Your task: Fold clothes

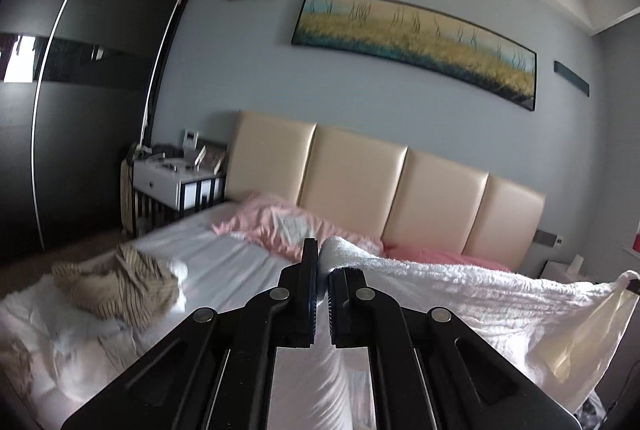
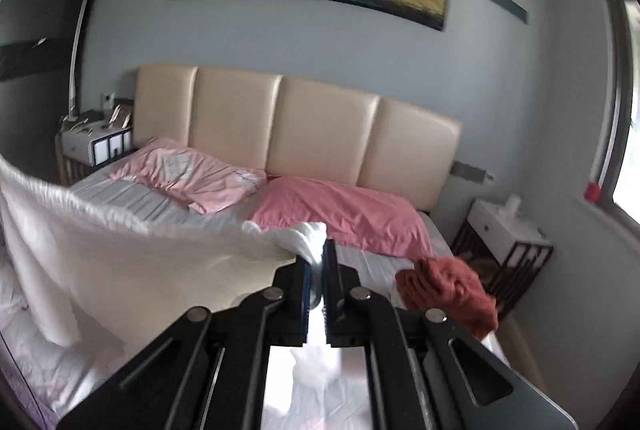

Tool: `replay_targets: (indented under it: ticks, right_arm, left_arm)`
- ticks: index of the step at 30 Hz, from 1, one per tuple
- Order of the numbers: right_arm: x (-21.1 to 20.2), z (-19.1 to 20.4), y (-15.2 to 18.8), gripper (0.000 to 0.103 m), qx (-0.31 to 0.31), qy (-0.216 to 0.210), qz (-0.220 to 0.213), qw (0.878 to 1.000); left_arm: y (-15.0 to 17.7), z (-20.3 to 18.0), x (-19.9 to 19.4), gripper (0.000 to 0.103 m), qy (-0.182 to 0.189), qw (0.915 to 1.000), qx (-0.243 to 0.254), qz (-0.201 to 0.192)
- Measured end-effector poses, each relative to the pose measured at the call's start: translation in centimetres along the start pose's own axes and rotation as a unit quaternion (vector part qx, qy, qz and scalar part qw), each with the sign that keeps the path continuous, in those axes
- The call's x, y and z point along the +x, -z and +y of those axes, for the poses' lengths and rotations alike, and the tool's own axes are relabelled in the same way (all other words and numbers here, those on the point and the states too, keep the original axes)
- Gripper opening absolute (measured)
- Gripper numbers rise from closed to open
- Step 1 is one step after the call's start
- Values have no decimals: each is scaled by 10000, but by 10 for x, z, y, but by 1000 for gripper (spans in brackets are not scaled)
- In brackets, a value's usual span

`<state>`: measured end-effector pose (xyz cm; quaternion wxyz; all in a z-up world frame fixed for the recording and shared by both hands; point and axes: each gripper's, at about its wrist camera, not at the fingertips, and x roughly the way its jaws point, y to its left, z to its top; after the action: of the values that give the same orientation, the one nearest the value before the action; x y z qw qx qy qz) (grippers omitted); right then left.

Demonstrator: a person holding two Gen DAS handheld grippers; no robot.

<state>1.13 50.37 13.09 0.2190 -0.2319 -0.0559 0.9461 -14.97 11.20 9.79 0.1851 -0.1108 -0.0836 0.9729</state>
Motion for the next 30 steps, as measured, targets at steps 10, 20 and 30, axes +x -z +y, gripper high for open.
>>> replay_targets:
  ticks: [10,20,30]
  right_arm:
    - [116,92,93,4,-83,-1514,1434,9780]
    - [180,135,148,24,80,-2148,2244,9505]
    - [167,74,188,53,450,-2019,2952,9328]
  left_arm:
    - [81,72,52,5,-1388,9772,822,1381]
    - [170,103,105,33,-1102,9418,715,3094]
    - [182,17,94,61,469,9407,679,3291]
